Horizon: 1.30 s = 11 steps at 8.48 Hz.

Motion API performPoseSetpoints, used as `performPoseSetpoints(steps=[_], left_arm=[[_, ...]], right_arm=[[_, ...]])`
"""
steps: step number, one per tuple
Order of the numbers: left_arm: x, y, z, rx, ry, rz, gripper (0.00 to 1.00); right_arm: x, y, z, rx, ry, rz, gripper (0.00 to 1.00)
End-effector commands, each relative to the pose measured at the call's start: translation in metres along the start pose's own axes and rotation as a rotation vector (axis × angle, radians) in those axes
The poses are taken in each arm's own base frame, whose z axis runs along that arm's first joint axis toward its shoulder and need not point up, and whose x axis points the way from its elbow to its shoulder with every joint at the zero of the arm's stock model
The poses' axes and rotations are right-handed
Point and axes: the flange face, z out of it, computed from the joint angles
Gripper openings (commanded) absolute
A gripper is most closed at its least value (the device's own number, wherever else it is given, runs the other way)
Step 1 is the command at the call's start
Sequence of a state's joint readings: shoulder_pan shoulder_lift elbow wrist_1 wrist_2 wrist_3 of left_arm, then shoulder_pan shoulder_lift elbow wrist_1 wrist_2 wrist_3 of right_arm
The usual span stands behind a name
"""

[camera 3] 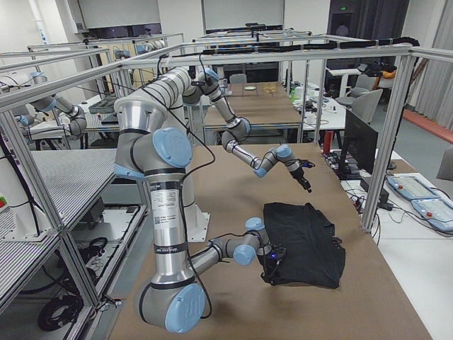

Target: Fold clothes

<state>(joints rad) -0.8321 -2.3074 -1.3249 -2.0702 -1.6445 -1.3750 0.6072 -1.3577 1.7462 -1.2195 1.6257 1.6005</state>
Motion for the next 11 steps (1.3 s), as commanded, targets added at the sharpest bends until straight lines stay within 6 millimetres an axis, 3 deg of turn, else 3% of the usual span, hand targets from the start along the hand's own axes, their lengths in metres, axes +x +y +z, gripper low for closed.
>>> performPoseSetpoints(steps=[1,2,5,6,9,10,11], left_arm=[[0.002,0.001,0.000,-0.002,0.001,-0.001,0.62],[0.004,0.001,0.000,-0.001,0.003,-0.001,0.62],[0.014,-0.001,-0.004,-0.004,-0.009,-0.004,0.62],[0.021,-0.001,-0.003,-0.007,-0.021,-0.005,0.62],[0.026,-0.002,-0.002,-0.007,-0.021,-0.007,0.62],[0.025,-0.002,-0.001,-0.008,-0.024,-0.007,0.62],[0.025,-0.002,-0.001,-0.008,-0.024,-0.008,0.62]], right_arm=[[-0.001,0.001,-0.008,-0.001,-0.009,0.000,0.37],[0.006,0.001,-0.006,0.000,0.002,0.000,0.28],[0.011,0.002,-0.009,-0.004,0.002,-0.001,0.27],[0.011,0.003,-0.016,-0.012,-0.007,-0.002,0.00],[0.012,0.009,-0.025,-0.034,-0.016,-0.010,0.00],[0.018,0.016,-0.038,-0.047,-0.031,-0.019,0.00],[0.026,0.021,-0.064,-0.088,-0.027,-0.030,0.00]])
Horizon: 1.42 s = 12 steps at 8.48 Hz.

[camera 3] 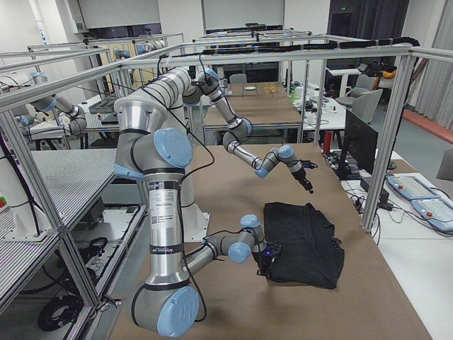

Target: Fold clothes

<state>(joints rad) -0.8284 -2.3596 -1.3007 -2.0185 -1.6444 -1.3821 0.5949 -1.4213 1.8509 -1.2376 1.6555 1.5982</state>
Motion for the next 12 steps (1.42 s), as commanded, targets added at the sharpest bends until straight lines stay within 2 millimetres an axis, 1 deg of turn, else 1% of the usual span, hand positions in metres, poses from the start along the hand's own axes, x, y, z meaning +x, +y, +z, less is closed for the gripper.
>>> performPoseSetpoints(steps=[1,2,3,4,5,6,7,8,9,10,12], left_arm=[[0.001,0.001,0.001,-0.002,-0.001,-0.008,0.62],[0.002,0.001,-0.001,-0.003,0.002,-0.010,0.62],[0.002,0.000,-0.002,-0.005,0.006,-0.010,0.62],[0.004,0.002,-0.005,-0.010,0.013,-0.012,0.62],[0.005,0.003,-0.006,-0.014,0.016,-0.019,0.62],[0.010,0.015,-0.006,-0.027,0.024,-0.014,0.61],[0.012,0.018,-0.009,-0.037,0.035,-0.010,0.61],[0.016,0.024,-0.014,-0.101,0.060,-0.009,0.62],[0.012,0.033,-0.035,-0.159,0.100,-0.005,0.73],[-0.001,0.046,-0.050,-0.178,0.124,0.005,0.81],[-0.039,0.106,-0.078,-0.229,0.161,0.049,0.83]], right_arm=[[0.006,0.022,-0.069,-0.121,0.012,-0.017,0.00],[-0.003,0.050,-0.095,-0.197,0.011,-0.047,0.00],[-0.009,0.075,-0.112,-0.300,-0.006,-0.075,0.00],[-0.015,0.103,-0.131,-0.470,-0.027,-0.091,0.00],[-0.015,0.130,-0.148,-0.629,-0.030,-0.121,0.00],[-0.017,0.155,-0.170,-0.757,-0.046,-0.163,0.00],[-0.028,0.188,-0.184,-0.836,-0.052,-0.190,0.00],[-0.031,0.226,-0.180,-0.883,-0.013,-0.198,0.98],[-0.032,0.234,-0.179,-0.887,-0.007,-0.200,0.95],[-0.033,0.231,-0.178,-0.878,-0.009,-0.196,0.95],[-0.041,0.206,-0.182,-0.841,-0.041,-0.164,0.95]])
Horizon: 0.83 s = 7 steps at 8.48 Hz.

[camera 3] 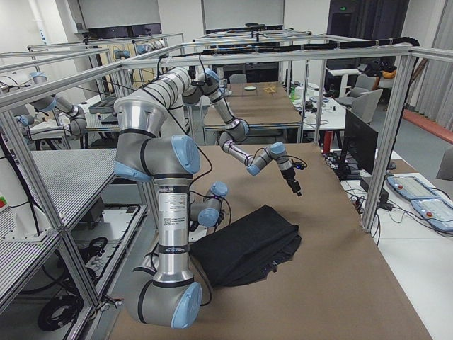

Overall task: Fold clothes
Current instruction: 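Lower the left gripper onto the shirt edge nearest it while the right gripper holds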

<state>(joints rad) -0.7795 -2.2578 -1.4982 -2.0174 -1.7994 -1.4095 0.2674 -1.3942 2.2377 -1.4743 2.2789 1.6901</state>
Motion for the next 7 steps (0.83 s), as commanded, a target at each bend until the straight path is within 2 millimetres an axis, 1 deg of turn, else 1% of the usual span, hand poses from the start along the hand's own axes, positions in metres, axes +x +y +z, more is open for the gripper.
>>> performPoseSetpoints(steps=[1,2,3,4,5,6,7], left_arm=[[-0.050,0.081,-0.026,-0.081,0.027,0.053,0.83],[-0.055,0.103,-0.021,-0.089,0.019,0.059,0.83],[-0.050,0.144,-0.006,-0.084,0.005,0.062,0.82],[-0.053,0.155,0.005,-0.077,-0.013,0.074,0.80],[-0.061,0.155,0.020,-0.081,-0.039,0.078,0.79],[-0.066,0.155,0.029,-0.081,-0.057,0.077,0.79],[-0.067,0.155,0.029,-0.081,-0.059,0.076,0.79]], right_arm=[[-0.013,-0.014,-0.027,0.048,-0.056,0.009,0.95],[-0.014,-0.016,-0.030,0.054,-0.061,0.012,0.95],[-0.017,-0.016,-0.032,0.073,-0.070,0.006,0.95],[-0.017,-0.018,-0.031,0.082,-0.069,0.008,0.95],[-0.016,-0.019,-0.031,0.090,-0.067,0.011,0.95],[-0.015,-0.020,-0.031,0.097,-0.067,0.012,0.95],[-0.016,-0.019,-0.031,0.095,-0.069,0.010,0.95]])
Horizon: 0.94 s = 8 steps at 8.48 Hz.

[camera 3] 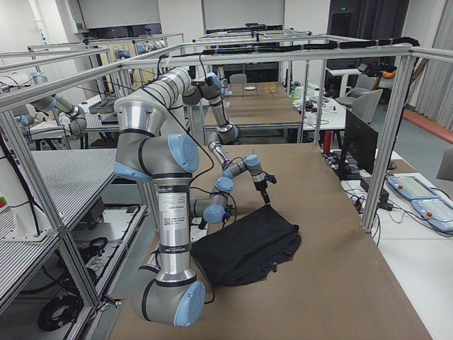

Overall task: Fold clothes
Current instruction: 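Lower the left gripper onto the shirt edge nearest it while the right gripper holds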

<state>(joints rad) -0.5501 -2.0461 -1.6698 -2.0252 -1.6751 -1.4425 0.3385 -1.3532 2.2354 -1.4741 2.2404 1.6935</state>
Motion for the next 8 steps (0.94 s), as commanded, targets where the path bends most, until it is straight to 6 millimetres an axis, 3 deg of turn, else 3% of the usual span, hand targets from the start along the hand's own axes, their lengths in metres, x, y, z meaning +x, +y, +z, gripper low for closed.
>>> performPoseSetpoints(steps=[1,3,5,8], left_arm=[[-0.012,0.003,0.013,-0.002,-0.030,-0.001,0.79],[-0.026,0.005,0.016,-0.004,-0.047,-0.010,0.79],[-0.027,0.011,0.018,-0.012,-0.043,-0.013,0.75],[-0.024,0.018,0.018,-0.021,-0.039,-0.048,0.55]], right_arm=[[0.000,0.000,-0.001,0.006,-0.002,-0.001,0.95],[0.000,0.000,-0.001,0.006,-0.002,0.001,0.95],[0.000,-0.001,0.000,0.006,0.000,0.003,0.95],[0.002,-0.001,0.000,0.006,0.003,0.003,0.95]])
